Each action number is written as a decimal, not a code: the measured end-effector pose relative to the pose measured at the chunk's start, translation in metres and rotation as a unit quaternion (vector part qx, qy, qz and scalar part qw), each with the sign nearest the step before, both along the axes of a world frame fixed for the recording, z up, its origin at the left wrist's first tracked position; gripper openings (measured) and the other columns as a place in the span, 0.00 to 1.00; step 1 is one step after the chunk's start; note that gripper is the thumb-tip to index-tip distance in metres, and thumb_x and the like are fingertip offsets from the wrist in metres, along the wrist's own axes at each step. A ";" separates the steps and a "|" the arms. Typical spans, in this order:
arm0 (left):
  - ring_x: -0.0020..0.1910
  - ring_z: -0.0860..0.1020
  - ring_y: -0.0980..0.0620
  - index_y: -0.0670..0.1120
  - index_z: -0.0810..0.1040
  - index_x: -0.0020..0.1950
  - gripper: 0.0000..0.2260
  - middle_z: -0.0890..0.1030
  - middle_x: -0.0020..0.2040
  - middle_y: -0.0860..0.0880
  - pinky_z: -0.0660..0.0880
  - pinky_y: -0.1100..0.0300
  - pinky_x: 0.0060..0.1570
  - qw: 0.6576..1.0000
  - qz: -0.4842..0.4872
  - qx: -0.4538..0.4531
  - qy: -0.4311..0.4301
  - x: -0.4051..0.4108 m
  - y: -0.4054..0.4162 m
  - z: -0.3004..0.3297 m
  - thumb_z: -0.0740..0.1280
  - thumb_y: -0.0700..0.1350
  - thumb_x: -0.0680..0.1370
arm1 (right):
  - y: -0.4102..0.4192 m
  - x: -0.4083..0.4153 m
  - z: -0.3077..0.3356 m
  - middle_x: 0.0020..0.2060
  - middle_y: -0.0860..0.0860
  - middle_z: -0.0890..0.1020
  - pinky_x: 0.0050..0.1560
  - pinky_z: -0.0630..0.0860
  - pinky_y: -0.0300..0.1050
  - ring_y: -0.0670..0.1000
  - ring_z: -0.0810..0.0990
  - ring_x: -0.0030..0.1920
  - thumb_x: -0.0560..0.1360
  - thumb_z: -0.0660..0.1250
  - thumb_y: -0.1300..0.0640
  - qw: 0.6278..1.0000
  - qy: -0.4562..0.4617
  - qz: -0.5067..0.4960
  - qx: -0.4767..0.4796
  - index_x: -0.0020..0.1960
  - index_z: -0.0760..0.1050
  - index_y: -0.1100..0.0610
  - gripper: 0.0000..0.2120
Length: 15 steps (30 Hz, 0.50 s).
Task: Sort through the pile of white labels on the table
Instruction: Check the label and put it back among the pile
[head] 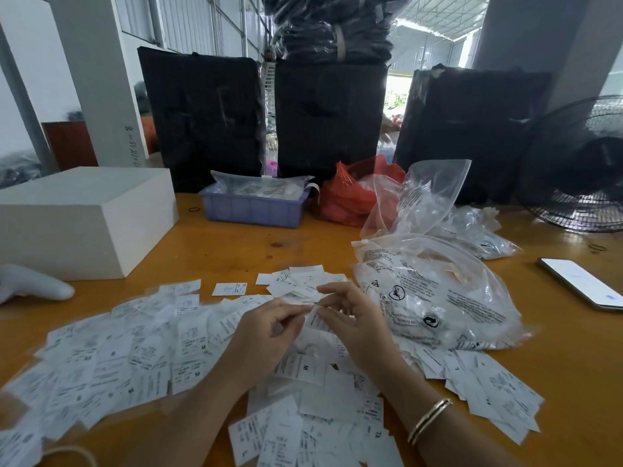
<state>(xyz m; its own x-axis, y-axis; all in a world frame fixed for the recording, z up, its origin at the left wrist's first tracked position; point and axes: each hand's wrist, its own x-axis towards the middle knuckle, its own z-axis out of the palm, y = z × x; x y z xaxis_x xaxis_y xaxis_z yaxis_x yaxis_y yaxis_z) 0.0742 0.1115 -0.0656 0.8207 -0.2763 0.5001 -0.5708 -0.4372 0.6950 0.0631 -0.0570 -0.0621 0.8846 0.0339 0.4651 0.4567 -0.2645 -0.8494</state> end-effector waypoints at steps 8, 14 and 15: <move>0.49 0.75 0.70 0.52 0.80 0.57 0.10 0.79 0.43 0.63 0.69 0.77 0.47 1.000 -0.005 -0.011 0.014 0.002 0.001 -0.001 0.65 0.41 0.78 | -0.005 0.003 -0.003 0.42 0.45 0.81 0.45 0.78 0.38 0.43 0.80 0.43 0.76 0.65 0.66 0.998 -0.005 -0.020 0.060 0.54 0.75 0.44 0.17; 0.47 0.76 0.68 0.54 0.80 0.56 0.12 0.79 0.42 0.64 0.69 0.77 0.46 1.000 -0.003 -0.019 0.000 0.002 0.001 -0.002 0.66 0.39 0.78 | -0.006 0.005 -0.005 0.41 0.46 0.82 0.43 0.78 0.39 0.44 0.80 0.41 0.75 0.66 0.67 0.997 0.002 -0.019 0.079 0.53 0.75 0.45 0.17; 0.47 0.76 0.68 0.53 0.80 0.56 0.12 0.79 0.41 0.63 0.69 0.77 0.45 1.000 -0.003 -0.018 -0.003 0.002 0.001 -0.003 0.66 0.39 0.78 | -0.005 0.004 -0.005 0.41 0.47 0.82 0.43 0.78 0.39 0.45 0.80 0.41 0.75 0.66 0.67 0.997 0.005 -0.017 0.075 0.53 0.75 0.45 0.17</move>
